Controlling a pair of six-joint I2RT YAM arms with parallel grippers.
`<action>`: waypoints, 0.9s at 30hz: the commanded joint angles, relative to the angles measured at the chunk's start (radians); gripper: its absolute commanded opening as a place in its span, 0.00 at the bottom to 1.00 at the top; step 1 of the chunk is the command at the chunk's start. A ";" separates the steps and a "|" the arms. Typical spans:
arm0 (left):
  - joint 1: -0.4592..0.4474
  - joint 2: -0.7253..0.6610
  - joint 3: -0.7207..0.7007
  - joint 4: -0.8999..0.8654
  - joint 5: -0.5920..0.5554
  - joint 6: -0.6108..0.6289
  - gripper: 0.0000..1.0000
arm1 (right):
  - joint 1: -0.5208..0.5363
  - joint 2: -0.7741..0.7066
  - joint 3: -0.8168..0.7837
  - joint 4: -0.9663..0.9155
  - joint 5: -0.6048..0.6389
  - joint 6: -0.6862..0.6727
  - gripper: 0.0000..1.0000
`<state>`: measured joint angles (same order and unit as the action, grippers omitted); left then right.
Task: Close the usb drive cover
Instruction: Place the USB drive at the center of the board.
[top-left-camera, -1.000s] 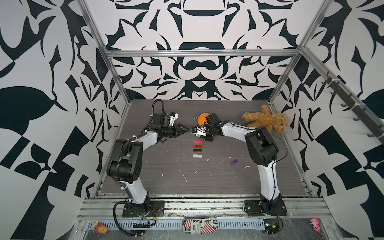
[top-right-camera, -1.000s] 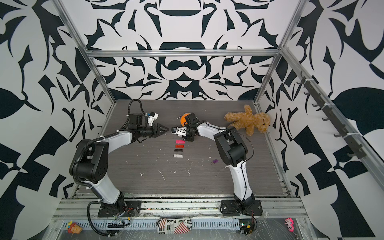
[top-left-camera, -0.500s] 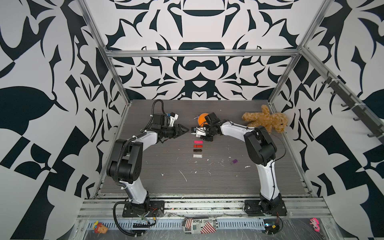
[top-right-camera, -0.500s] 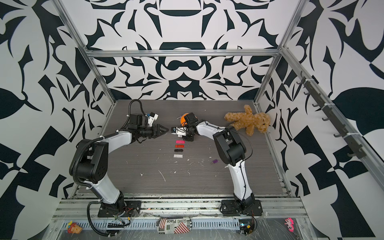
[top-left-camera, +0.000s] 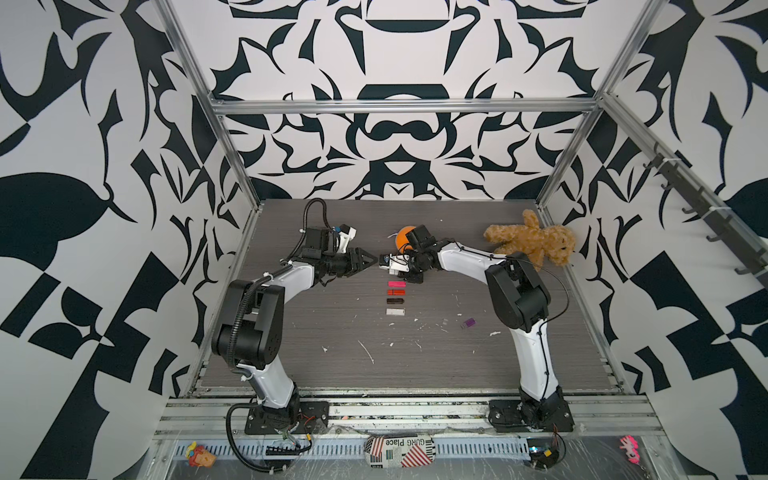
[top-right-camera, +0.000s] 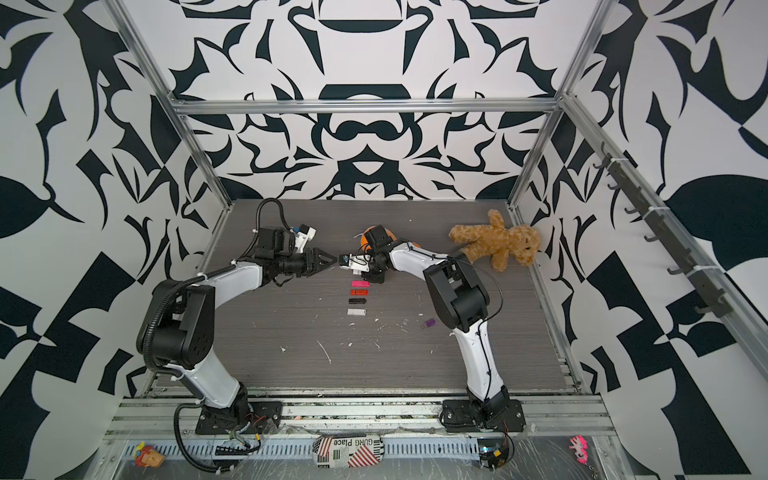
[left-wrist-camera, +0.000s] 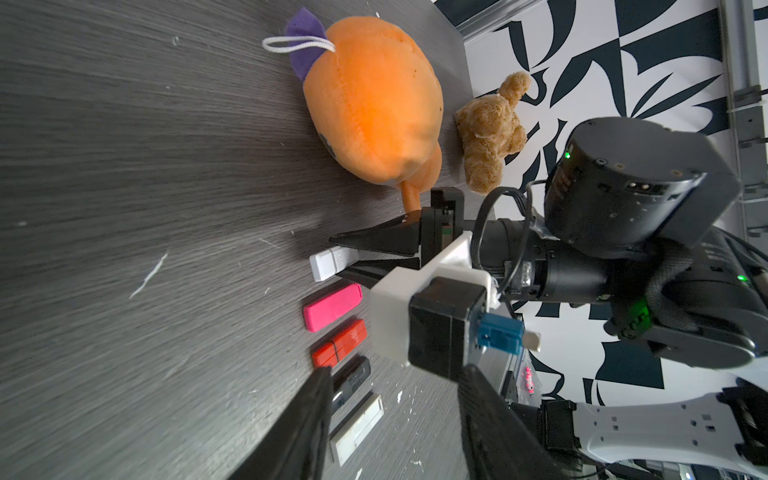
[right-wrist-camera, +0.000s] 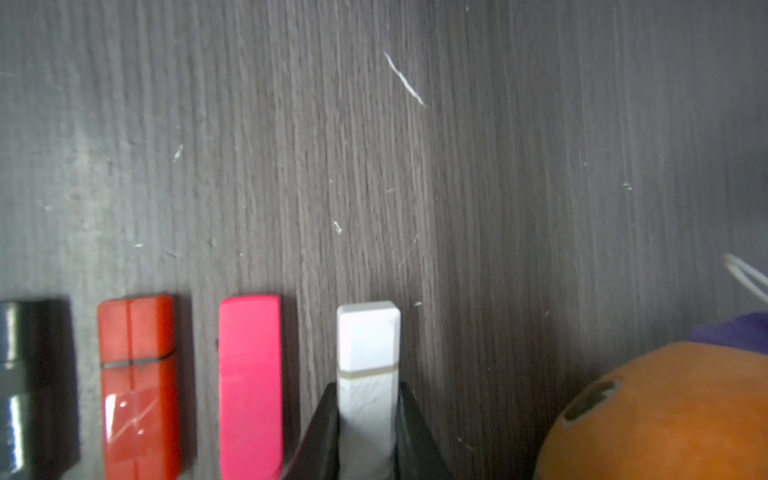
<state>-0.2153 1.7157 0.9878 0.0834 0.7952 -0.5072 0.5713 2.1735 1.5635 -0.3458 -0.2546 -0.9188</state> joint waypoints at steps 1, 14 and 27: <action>0.004 -0.027 -0.018 -0.022 -0.005 0.013 0.53 | 0.004 0.007 0.038 -0.036 0.014 0.026 0.26; 0.003 -0.044 -0.031 -0.024 -0.014 0.017 0.53 | 0.004 -0.027 0.033 0.008 -0.037 0.058 0.38; -0.011 -0.042 0.004 -0.044 -0.013 0.056 0.52 | -0.032 -0.277 -0.082 0.064 -0.047 0.004 0.38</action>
<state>-0.2184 1.6943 0.9718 0.0624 0.7811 -0.4767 0.5541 2.0090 1.5135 -0.2962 -0.2634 -0.8902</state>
